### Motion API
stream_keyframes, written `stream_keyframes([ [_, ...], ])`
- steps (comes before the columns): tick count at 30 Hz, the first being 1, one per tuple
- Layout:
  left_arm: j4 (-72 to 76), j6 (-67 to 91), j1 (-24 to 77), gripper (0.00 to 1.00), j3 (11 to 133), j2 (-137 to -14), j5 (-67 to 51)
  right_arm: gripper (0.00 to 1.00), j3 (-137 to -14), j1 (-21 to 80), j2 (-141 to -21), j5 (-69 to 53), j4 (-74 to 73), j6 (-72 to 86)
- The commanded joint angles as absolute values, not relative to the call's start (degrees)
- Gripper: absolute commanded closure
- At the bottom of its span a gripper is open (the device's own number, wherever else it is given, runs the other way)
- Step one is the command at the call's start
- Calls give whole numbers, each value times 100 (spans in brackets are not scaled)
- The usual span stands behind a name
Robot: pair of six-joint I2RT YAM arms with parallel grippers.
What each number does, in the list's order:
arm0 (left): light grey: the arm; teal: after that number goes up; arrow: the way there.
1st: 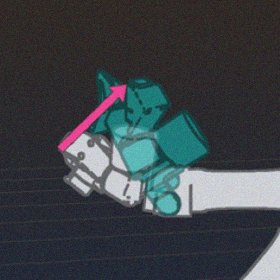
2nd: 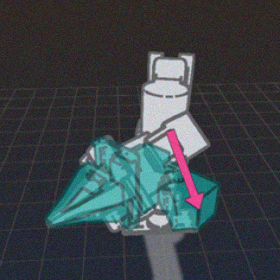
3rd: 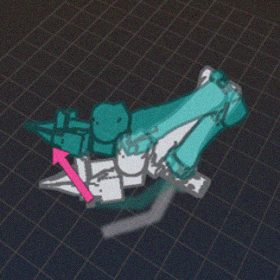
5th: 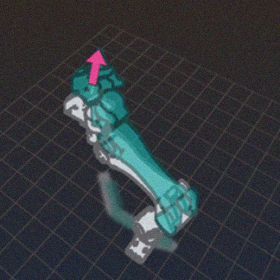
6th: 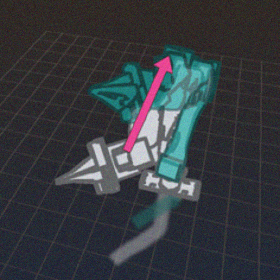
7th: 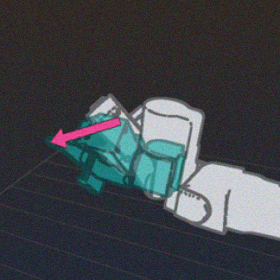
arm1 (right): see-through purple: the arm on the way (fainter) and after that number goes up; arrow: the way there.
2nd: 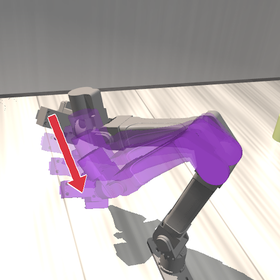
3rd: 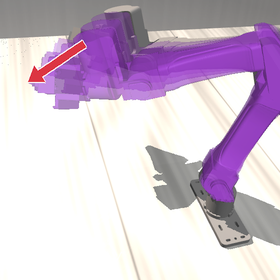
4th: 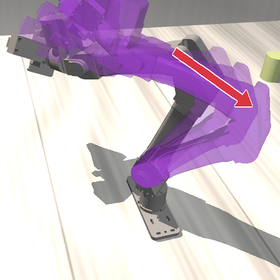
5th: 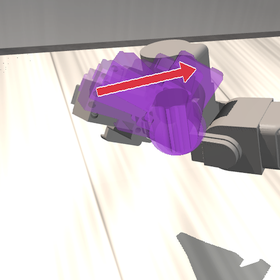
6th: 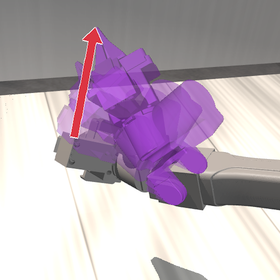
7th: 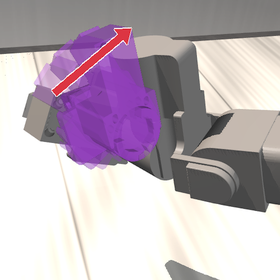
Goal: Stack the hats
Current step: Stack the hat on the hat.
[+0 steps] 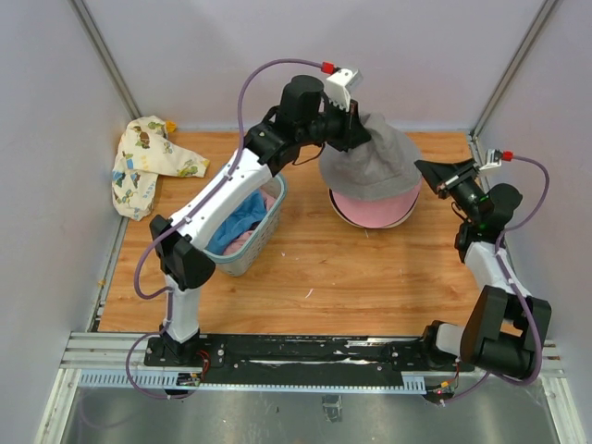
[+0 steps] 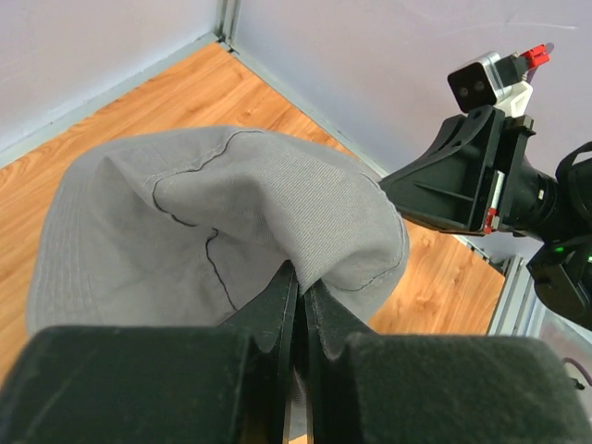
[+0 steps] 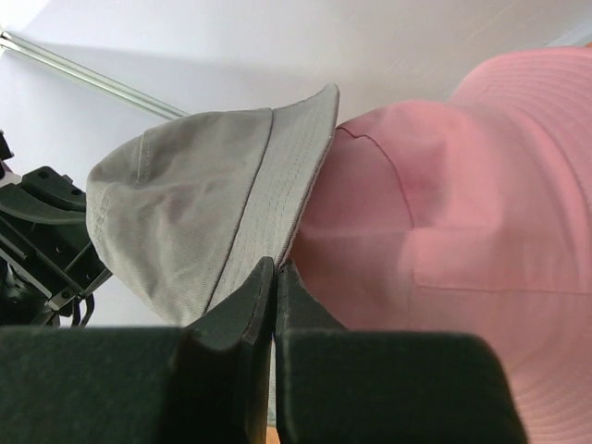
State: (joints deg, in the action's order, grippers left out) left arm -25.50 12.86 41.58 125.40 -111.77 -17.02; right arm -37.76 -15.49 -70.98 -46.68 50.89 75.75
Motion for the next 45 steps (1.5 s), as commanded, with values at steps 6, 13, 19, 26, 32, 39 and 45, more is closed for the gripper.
stream_keyframes([
  [6, -2853, 1173, 4305, 87, 13220, -11734, -1823, 100, -3306, -1920, -7300, -4752, 6025, 7743],
  [13, -2821, 1277, 4329, 66, 13441, -12150, -2062, 100, -3009, -2168, -7591, -4720, 6414, 7797],
  [19, -2350, 1386, 4309, 38, 12736, -11695, -1830, 99, -2899, -2263, -7840, -4733, 6697, 7886],
  [26, -968, 2176, 3859, 30, 10777, -10554, -1495, 100, -2735, -2303, -8099, -4672, 6950, 7927],
  [32, 171, 2937, 3393, 27, 9348, -9989, -1241, 99, -2612, -2307, -8506, -4663, 7299, 8004],
  [39, 353, 3330, 3179, 26, 9402, -10453, -1532, 99, -2580, -2306, -8895, -4659, 7645, 8095],
  [45, 682, 3641, 3032, 26, 9522, -10965, -2004, 99, -2723, -2303, -9008, -4676, 7728, 8186],
])
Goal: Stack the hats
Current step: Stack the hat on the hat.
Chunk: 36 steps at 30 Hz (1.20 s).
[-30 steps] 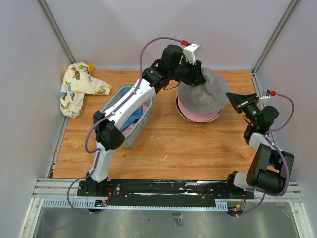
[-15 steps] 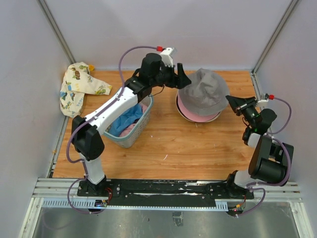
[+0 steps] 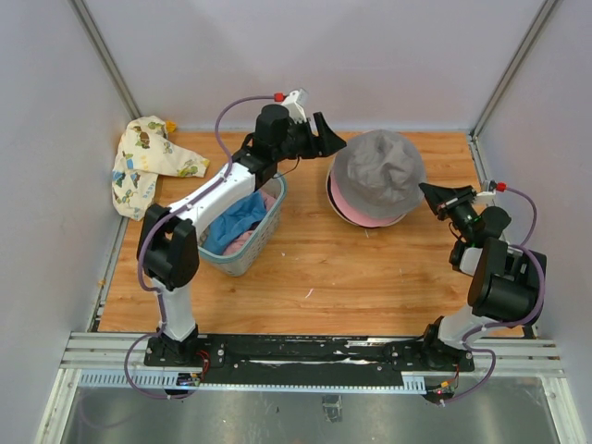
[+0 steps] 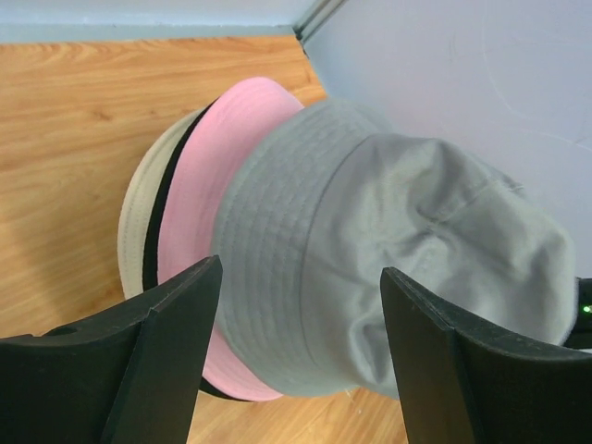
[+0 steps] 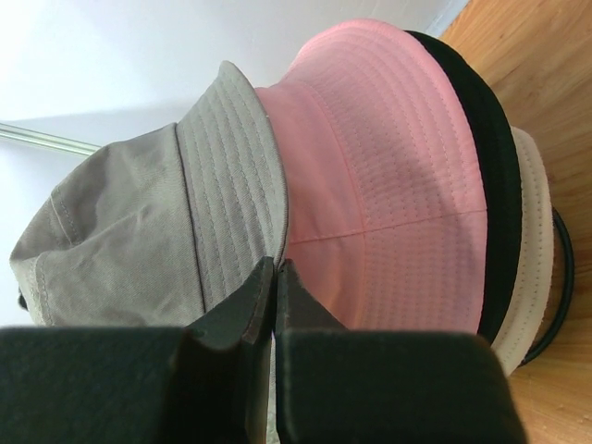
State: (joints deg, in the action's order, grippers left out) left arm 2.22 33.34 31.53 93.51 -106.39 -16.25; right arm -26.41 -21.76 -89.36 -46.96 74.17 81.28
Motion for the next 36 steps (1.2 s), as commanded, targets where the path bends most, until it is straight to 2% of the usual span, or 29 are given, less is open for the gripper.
stream_keyframes([
  [1, 745, 3704, 3006, 26, 9531, -11047, -2073, 99, -2744, -2303, -8998, -4676, 7725, 8195],
  [18, 1818, 4724, 2849, 28, 9886, -12024, -3072, 99, -2943, -2295, -8878, -4737, 7491, 8165],
  [29, 2303, 5126, 2719, 30, 9649, -12224, -3205, 99, -3014, -2294, -8910, -4746, 7436, 8154],
  [36, 3066, 5668, 2698, 40, 9649, -12459, -3645, 99, -3019, -2295, -8920, -4737, 7400, 8122],
])
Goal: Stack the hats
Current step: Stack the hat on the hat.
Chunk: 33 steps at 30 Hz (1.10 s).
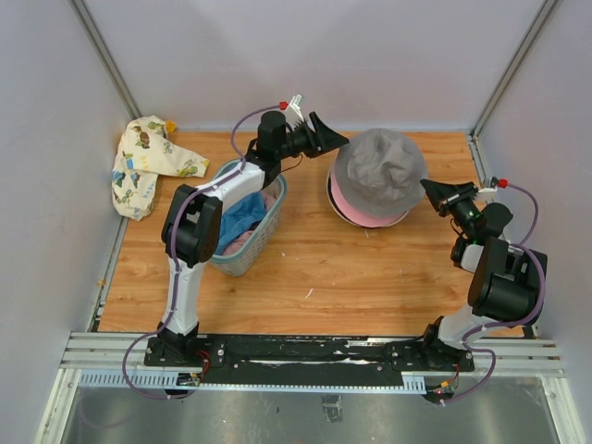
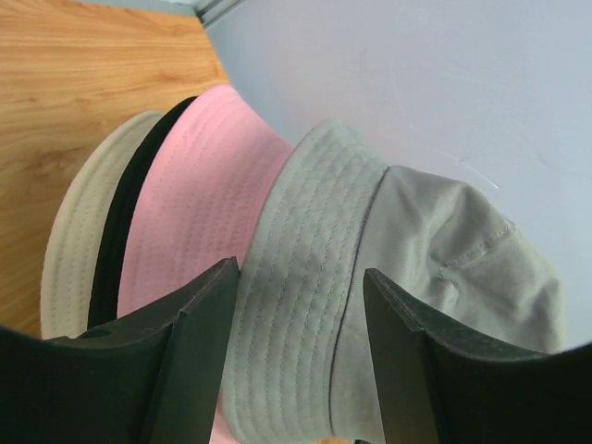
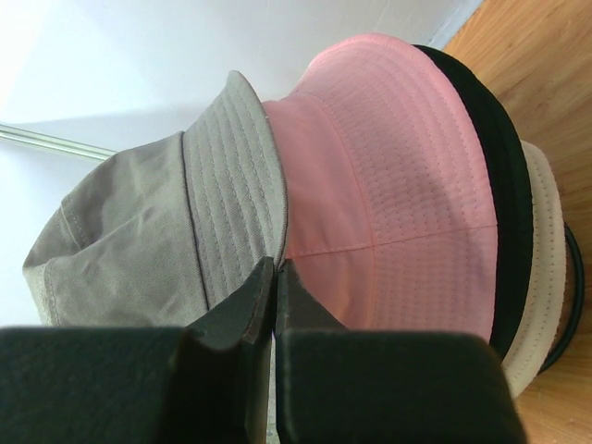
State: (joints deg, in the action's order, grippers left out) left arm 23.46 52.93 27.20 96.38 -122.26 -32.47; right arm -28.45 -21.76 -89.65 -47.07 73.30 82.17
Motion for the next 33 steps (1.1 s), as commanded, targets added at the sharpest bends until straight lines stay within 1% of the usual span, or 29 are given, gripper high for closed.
stream_keyframes([
  [1, 3112, 5726, 2698, 41, 9671, -12511, -3697, 99, -3029, -2295, -8921, -4737, 7393, 8121],
  [5, 3134, 5784, 2698, 44, 9739, -12647, -3808, 100, -3049, -2285, -8919, -4733, 7350, 8104],
  [12, 3254, 5869, 2692, 43, 9784, -12771, -3839, 99, -3112, -2244, -8903, -4711, 7251, 8056],
  [15, 3494, 6011, 2689, 50, 9779, -12813, -3912, 100, -3130, -2237, -8881, -4690, 7163, 7997],
  [18, 3711, 6185, 2682, 60, 9814, -12891, -4004, 99, -3152, -2217, -8896, -4669, 7136, 7969],
  [21, 3935, 6373, 2672, 76, 9858, -12997, -4121, 99, -3186, -2206, -8910, -4646, 7078, 7946],
  [24, 4058, 6459, 2657, 96, 9856, -13067, -4174, 99, -3244, -2207, -8921, -4618, 7017, 7932],
  [25, 4037, 6447, 2650, 99, 9839, -13064, -4162, 99, -3275, -2206, -8925, -4603, 6983, 7924],
  [29, 3843, 6377, 2603, 99, 9680, -12978, -3894, 100, -3423, -2210, -9010, -4549, 6900, 7910],
  [33, 3308, 6070, 2584, 100, 9563, -12811, -3487, 99, -3565, -2206, -9201, -4482, 6895, 7927],
])
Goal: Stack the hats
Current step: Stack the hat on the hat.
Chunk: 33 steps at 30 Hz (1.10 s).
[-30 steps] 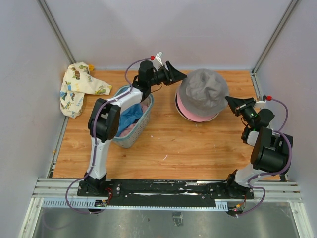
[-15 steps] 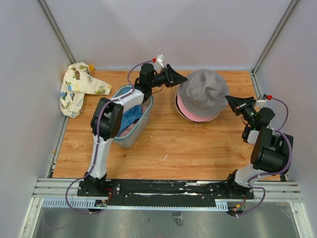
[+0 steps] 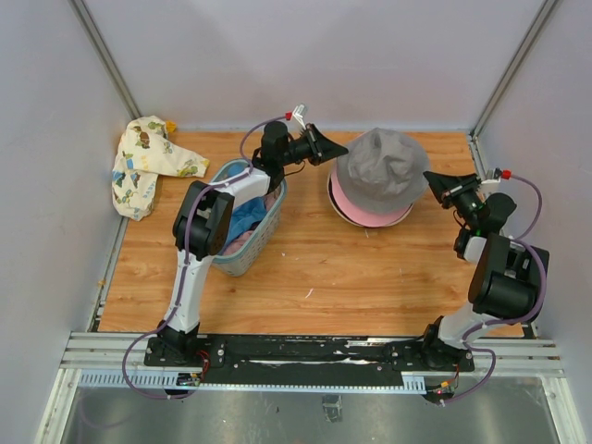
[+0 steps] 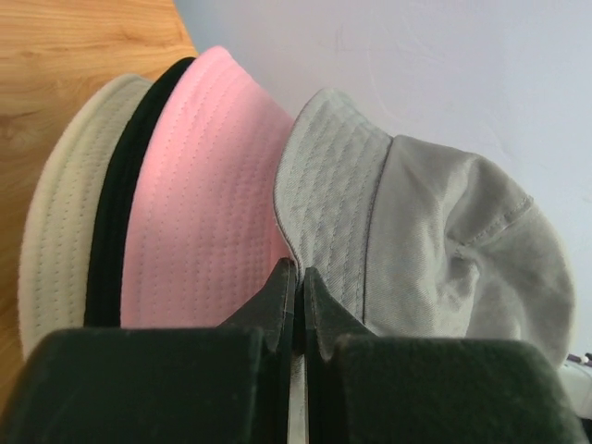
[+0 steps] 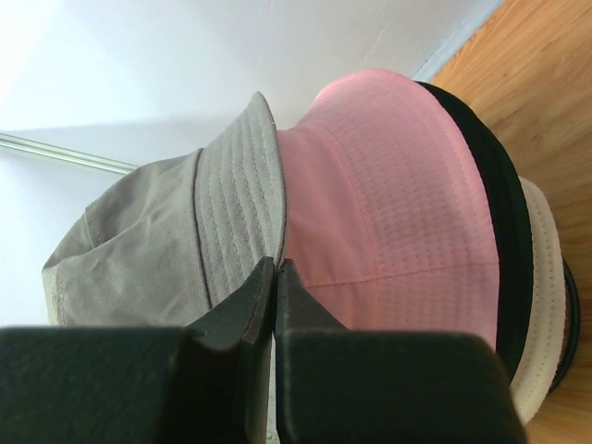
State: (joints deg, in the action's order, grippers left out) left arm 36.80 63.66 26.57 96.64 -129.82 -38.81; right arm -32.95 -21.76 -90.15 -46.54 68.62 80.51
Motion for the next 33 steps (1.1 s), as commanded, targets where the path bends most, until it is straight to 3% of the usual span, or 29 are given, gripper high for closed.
stream_keyframes([
  [1, 3071, 5934, 2586, 100, 9581, -12773, -3377, 99, -3591, -2206, -9296, -4461, 6911, 7946],
  [17, 598, 4336, 2709, 100, 10138, -12664, -2180, 100, -3705, -2215, -10517, -4369, 7537, 8176],
  [26, 135, 3949, 2815, 99, 10049, -12611, -1966, 99, -3568, -2198, -10760, -4322, 7259, 7850],
  [33, 433, 3968, 2860, 99, 9297, -12262, -1964, 99, -4111, -1968, -10651, -4072, 6197, 7408],
])
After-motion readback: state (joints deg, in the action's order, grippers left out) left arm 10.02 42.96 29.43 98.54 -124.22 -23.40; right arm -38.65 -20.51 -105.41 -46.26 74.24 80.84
